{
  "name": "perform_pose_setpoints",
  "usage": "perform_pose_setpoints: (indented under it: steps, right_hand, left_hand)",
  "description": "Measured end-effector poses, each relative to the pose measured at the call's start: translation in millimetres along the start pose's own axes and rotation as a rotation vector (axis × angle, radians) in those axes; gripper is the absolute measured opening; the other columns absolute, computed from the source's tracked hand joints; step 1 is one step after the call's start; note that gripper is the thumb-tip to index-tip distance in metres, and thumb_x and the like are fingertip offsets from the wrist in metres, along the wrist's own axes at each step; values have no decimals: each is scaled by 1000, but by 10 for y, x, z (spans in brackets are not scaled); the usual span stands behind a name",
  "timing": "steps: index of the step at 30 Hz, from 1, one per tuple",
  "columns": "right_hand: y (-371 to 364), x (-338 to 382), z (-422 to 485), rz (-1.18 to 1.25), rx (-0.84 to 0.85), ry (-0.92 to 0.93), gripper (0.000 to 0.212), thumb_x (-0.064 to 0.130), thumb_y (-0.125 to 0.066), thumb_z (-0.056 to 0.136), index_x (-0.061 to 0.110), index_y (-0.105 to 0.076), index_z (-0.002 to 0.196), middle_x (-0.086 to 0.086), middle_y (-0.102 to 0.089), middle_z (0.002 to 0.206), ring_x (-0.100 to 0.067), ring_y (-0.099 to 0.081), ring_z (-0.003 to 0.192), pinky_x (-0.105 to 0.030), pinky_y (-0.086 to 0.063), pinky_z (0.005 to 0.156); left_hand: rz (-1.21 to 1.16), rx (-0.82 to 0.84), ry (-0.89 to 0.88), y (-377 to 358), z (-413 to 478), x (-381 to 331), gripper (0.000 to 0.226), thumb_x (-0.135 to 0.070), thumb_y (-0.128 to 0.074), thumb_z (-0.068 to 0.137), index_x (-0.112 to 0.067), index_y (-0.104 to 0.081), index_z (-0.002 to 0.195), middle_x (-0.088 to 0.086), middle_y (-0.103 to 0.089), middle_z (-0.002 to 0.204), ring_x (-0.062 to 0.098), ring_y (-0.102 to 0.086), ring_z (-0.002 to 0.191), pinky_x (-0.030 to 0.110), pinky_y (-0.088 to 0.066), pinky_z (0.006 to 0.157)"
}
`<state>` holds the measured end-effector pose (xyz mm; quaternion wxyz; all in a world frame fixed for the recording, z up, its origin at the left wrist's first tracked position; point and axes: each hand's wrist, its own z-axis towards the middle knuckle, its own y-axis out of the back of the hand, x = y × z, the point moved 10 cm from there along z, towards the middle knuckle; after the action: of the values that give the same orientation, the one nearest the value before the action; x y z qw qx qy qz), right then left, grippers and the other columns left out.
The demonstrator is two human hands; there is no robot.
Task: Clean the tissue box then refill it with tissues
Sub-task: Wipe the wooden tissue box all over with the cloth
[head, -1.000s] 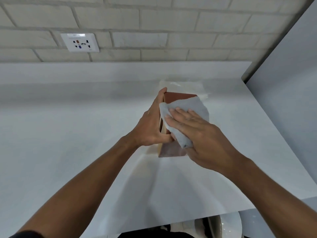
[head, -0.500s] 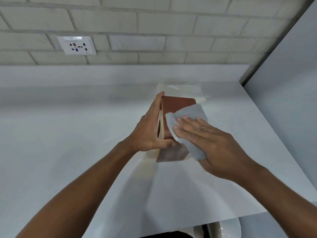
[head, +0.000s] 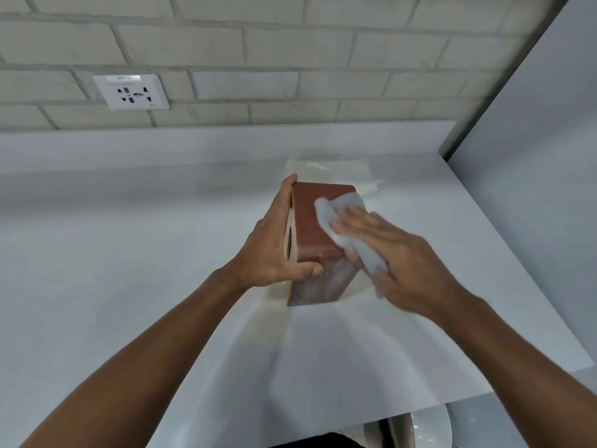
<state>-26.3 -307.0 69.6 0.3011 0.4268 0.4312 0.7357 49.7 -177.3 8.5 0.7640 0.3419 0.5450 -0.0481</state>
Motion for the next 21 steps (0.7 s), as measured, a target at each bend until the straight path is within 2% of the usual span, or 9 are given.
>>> perform_pose_setpoints:
  steps: [4,6,8,10,12,14,16,19,21]
  right_hand:
    - [-14,-73,430,-31,-17,-169,47,22,-49,99,26,-45,145,8,-35,155,-2,-22,145,-28,-23,119]
    - [-161,134,510,-45,79,-126,58,29,-32,91,22,-40,148,5,-31,157,-5,-19,147,-25,-11,121]
    - [-214,362,387,-38,125,-15,71,32,-24,80,17,-40,148,0,-32,157,-8,-21,147,-24,-7,121]
    - [-193,415,156,-35,120,89,69,24,-30,80,13,-43,147,-3,-36,155,-12,-25,146,-33,-15,121]
    - [-118,273,-29,-37,111,107,67,16,-37,80,14,-43,147,-1,-36,156,-12,-26,146,-41,-23,120]
    - [-22,32,-55,-1,74,33,63,8,-41,85,19,-44,147,4,-36,155,-7,-26,146,-41,-25,119]
    - [71,-153,83,33,-14,-83,51,11,-51,96,25,-47,144,8,-39,153,-2,-27,144,-37,-28,118]
    - [13,-111,385,-16,-20,-178,46,24,-49,99,26,-46,145,8,-35,155,-1,-22,145,-29,-22,119]
    - [-167,167,480,-49,78,-95,56,29,-33,93,21,-40,148,3,-31,157,-6,-19,147,-25,-10,121]
  left_hand:
    - [2,4,-10,19,27,-30,135,-57,-82,67,-26,5,165,-37,-24,162,0,-31,153,39,-32,125]
    - [30,11,-27,12,26,-23,126,-51,-81,67,-26,-3,163,-29,-36,158,5,-42,148,43,-39,120]
    - [45,9,-16,15,8,19,127,-46,-78,66,-29,1,164,-17,-44,156,11,-49,143,49,-43,117]
    - [37,9,2,16,-2,62,132,-45,-78,65,-31,7,165,-17,-46,155,13,-50,143,51,-43,118]
    - [27,4,2,22,-5,41,135,-52,-81,65,-32,7,165,-33,-33,160,3,-39,150,47,-36,124]
    - [13,-4,1,18,-1,13,138,-58,-83,66,-29,7,166,-23,-24,169,8,-32,156,51,-31,126]
    - [2,-3,9,11,-4,-2,137,-60,-83,67,-31,9,165,-16,-21,172,11,-28,158,53,-28,128]
    - [17,2,6,25,14,-10,138,-58,-82,67,-24,7,167,-14,-21,172,13,-28,158,55,-29,127]
    - [37,4,-2,33,28,22,133,-49,-82,66,-21,2,167,-13,-36,164,18,-41,151,57,-37,121]
